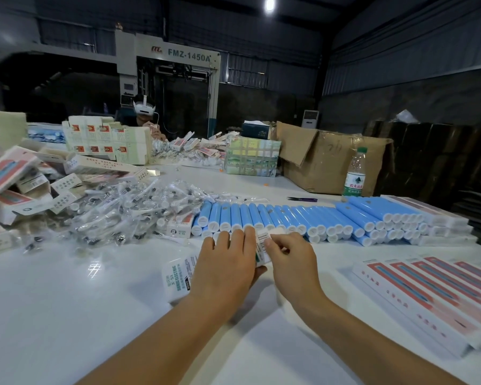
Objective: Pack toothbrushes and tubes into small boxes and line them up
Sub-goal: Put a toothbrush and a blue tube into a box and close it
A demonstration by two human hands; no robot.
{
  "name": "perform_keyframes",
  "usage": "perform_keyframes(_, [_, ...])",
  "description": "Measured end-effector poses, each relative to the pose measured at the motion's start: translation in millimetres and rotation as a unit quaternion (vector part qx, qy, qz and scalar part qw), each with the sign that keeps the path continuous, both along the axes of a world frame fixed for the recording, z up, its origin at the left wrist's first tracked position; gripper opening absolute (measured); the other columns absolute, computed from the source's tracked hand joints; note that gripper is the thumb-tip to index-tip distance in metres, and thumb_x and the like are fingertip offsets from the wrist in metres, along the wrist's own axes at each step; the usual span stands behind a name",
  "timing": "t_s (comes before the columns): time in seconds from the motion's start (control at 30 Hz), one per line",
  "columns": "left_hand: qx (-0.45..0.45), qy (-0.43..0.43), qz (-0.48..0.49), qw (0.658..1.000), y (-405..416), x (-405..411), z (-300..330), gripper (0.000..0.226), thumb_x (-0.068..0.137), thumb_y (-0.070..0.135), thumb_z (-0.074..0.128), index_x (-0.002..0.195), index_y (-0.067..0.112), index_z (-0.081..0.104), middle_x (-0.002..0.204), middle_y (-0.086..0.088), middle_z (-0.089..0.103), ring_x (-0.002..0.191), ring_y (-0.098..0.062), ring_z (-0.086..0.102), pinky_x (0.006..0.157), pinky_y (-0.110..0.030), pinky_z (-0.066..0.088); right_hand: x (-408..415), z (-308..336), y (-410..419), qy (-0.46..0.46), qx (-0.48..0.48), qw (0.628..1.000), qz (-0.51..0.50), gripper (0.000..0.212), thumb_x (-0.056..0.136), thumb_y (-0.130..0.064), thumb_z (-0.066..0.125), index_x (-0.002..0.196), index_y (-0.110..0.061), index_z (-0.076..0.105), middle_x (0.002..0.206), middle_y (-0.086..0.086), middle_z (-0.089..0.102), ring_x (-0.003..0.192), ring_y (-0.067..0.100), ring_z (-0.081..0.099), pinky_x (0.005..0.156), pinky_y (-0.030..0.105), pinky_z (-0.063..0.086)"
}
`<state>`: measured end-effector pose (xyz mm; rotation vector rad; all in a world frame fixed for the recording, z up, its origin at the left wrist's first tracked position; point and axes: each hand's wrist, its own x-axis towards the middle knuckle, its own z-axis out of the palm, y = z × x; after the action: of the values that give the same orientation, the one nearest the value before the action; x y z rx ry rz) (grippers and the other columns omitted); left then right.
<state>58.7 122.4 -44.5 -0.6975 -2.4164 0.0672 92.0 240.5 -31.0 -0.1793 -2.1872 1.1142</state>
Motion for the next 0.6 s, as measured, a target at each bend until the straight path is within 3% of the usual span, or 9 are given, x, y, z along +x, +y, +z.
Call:
perform_keyframes(0.17, [0.041,-0.015,-0.002,0.999,-2,-3,2,0.072,0.094,0.063,0.023,0.146,0.015,0.008,0.141,-0.003,0.035,0.123,-0.022,0.039,0.097,-0.034,0.033,2,7,7,0.021,0.012,1.000,0.018,0.013,0.093,-0.026,0.058,0.084,-0.028,0.068,0.081,-0.012,0.056,0.085,0.011,0.053,0.068,0.016,0.040])
perform_keyframes(0.2, [0.061,-0.016,0.001,0.998,-2,-5,5,0.073,0.093,0.064,0.025,0.146,0.017,0.009,0.140,-0.001,0.037,0.122,-0.021,0.039,0.095,-0.032,0.033,1,10,10,0.054,-0.014,0.998,0.003,0.010,0.092,-0.029,0.059,0.098,-0.029,0.067,0.090,-0.014,0.055,0.093,0.011,0.052,0.075,0.020,0.042])
perform_keyframes(0.27, [0.098,-0.019,0.009,0.995,-3,-7,9,0.074,0.091,0.066,0.025,0.146,0.019,0.010,0.138,0.001,0.038,0.122,-0.020,0.040,0.094,-0.032,0.033,-1,13,18,0.093,-0.144,0.985,-0.029,0.030,0.090,-0.032,0.061,0.119,-0.031,0.056,0.110,-0.009,0.052,0.100,0.010,0.050,0.081,0.020,0.042])
perform_keyframes(0.33, [0.111,-0.023,0.010,0.993,-3,-6,10,0.074,0.091,0.066,0.025,0.147,0.019,0.009,0.138,0.002,0.037,0.123,-0.020,0.039,0.095,-0.032,0.033,-4,18,20,0.027,-0.374,0.925,0.066,0.041,0.086,-0.035,0.064,0.124,-0.021,0.054,0.123,0.006,0.058,0.106,0.018,0.057,0.089,0.030,0.046])
perform_keyframes(0.37, [0.106,-0.024,0.005,0.994,-2,-5,9,0.074,0.091,0.065,0.025,0.147,0.019,0.009,0.139,0.001,0.037,0.123,-0.020,0.038,0.095,-0.032,0.033,-5,16,17,-0.028,-0.483,0.862,0.152,0.048,0.081,-0.036,0.066,0.122,-0.012,0.057,0.120,0.014,0.063,0.108,0.025,0.060,0.091,0.038,0.048])
perform_keyframes(0.4, [0.097,-0.023,-0.003,0.995,-1,-4,8,0.073,0.092,0.064,0.026,0.147,0.019,0.009,0.139,0.001,0.037,0.123,-0.020,0.038,0.095,-0.032,0.032,-5,16,13,-0.067,-0.552,0.804,0.210,0.053,0.074,-0.035,0.068,0.118,-0.006,0.060,0.113,0.018,0.067,0.103,0.029,0.064,0.087,0.043,0.051])
perform_keyframes(0.43, [0.087,-0.021,-0.009,0.996,0,-3,6,0.072,0.093,0.062,0.027,0.146,0.018,0.009,0.139,0.001,0.037,0.123,-0.019,0.038,0.095,-0.031,0.032,-5,15,10,-0.072,-0.579,0.774,0.244,0.051,0.068,-0.030,0.069,0.112,-0.003,0.062,0.103,0.018,0.071,0.093,0.029,0.069,0.078,0.042,0.055])
perform_keyframes(0.5, [0.076,-0.014,-0.018,0.997,2,-3,5,0.072,0.093,0.063,0.024,0.146,0.017,0.009,0.139,0.000,0.036,0.123,-0.019,0.038,0.096,-0.032,0.033,-9,10,10,-0.045,-0.545,0.801,0.243,0.034,0.072,-0.012,0.069,0.103,-0.002,0.063,0.087,0.014,0.073,0.075,0.024,0.071,0.062,0.035,0.058])
perform_keyframes(0.6, [0.069,-0.007,-0.032,0.997,4,-3,4,0.074,0.091,0.065,0.018,0.147,0.016,0.008,0.140,-0.002,0.035,0.123,-0.021,0.038,0.096,-0.033,0.033,-6,6,10,0.001,-0.352,0.923,0.155,0.011,0.087,-0.003,0.061,0.096,-0.008,0.066,0.079,0.005,0.071,0.074,0.018,0.069,0.060,0.029,0.055])
